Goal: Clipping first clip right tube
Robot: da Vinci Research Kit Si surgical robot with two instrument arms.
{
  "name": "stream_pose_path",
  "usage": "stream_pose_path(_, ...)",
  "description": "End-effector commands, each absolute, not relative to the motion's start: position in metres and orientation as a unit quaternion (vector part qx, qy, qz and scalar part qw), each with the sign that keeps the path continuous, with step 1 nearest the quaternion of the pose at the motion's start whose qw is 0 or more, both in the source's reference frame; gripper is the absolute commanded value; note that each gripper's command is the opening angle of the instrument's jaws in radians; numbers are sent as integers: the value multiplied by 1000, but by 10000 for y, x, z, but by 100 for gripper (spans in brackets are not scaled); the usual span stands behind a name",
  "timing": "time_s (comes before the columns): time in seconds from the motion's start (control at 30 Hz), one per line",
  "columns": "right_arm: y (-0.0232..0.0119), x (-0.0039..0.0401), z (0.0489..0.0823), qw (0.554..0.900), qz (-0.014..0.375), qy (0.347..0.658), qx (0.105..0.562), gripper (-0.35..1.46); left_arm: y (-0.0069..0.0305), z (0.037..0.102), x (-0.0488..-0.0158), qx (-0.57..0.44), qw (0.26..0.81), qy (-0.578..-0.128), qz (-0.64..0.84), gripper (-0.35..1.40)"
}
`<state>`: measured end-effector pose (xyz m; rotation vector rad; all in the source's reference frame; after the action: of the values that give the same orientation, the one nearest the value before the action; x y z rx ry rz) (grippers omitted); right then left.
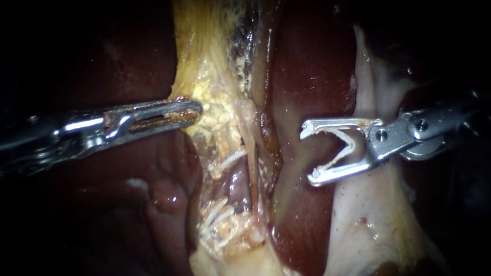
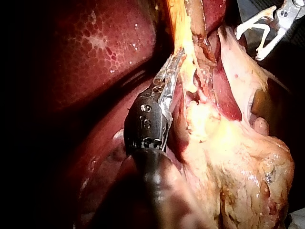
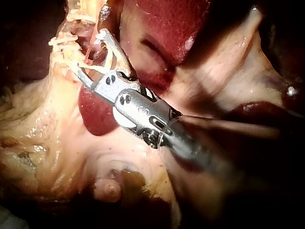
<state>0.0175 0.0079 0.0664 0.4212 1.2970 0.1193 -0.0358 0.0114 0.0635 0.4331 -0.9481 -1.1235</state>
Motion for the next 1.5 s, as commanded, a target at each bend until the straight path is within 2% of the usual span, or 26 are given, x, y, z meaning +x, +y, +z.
stream_pose_path(0.03,79,175,664,775,55,599,194,60,114,634,-358,196,720,-429,-508,-35)
stream_pose_path(0.27,73,181,669,774,52,600,194,60,119,624,-355,199,720,-428,-509,-35)
stream_pose_path(0.4,53,196,683,764,79,595,237,60,129,602,-346,204,716,-430,-510,-35)
stream_pose_path(0.53,30,220,703,763,90,580,271,60,135,577,-337,200,708,-439,-517,-35)
stream_pose_path(0.77,2,257,743,760,107,562,306,60,135,551,-332,194,707,-447,-513,-35)
stream_pose_path(1.07,4,274,785,769,125,542,317,59,130,542,-332,192,707,-449,-511,-35)
stream_pose_path(1.5,5,281,797,772,126,537,316,58,128,537,-334,192,707,-450,-511,-35)
